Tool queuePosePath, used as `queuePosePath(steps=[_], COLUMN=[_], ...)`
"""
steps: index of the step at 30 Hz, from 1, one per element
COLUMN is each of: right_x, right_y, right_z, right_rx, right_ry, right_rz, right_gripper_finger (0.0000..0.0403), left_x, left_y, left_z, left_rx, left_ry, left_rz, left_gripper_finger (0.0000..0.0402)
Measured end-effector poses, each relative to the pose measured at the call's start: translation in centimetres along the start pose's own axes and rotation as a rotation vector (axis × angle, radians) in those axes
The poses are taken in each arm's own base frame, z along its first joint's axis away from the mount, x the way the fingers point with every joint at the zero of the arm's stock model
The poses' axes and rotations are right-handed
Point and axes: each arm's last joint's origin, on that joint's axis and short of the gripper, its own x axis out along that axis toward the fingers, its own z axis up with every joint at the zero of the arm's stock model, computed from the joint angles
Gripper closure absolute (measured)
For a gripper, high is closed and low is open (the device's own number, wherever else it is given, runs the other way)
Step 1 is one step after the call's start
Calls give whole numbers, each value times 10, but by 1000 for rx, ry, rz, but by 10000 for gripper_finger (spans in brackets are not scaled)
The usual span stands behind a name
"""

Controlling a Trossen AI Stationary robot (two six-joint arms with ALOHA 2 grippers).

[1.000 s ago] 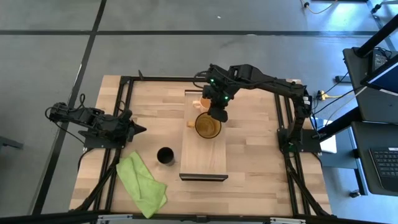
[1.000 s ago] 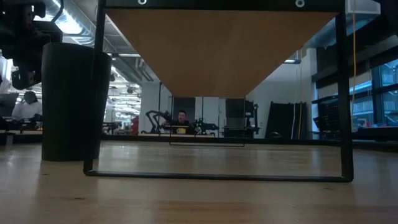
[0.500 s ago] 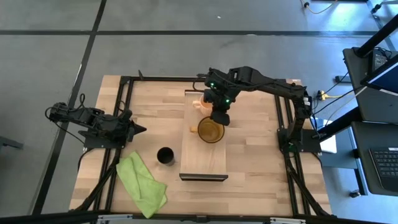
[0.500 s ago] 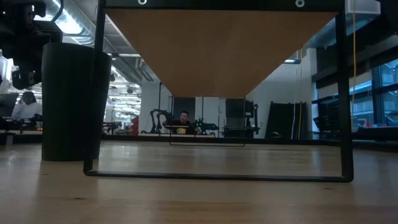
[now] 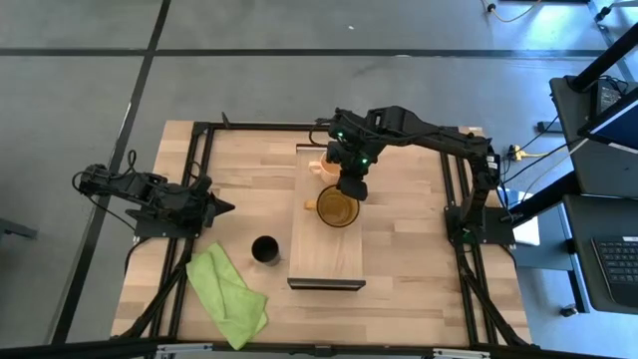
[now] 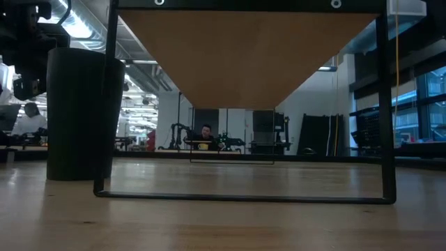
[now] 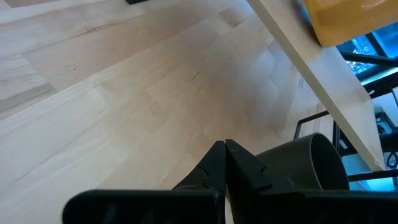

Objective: Stack small to large cups/mugs on shelf
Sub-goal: Put the orange cup on the shelf

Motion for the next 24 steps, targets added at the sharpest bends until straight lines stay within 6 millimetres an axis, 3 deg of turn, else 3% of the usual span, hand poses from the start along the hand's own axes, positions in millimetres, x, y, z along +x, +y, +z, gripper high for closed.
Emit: queuePosePath(steps=[6, 15, 24], right_x=[0, -1, -1], right_y=[1, 0, -1], right_z=[0, 1, 1], right_rx=[0, -6, -15], right_ry=[-4, -18, -15], right_rz=[2, -38, -98], right_gripper_finger=[375, 322, 300], left_x=[0, 0, 0], left_y=[0, 0, 0], left_z=[0, 0, 0], left_rx=[3, 4, 4], left_ry=[0, 0, 0], left_rz=[1, 1, 1], left_gripper_finger=[401, 401, 401])
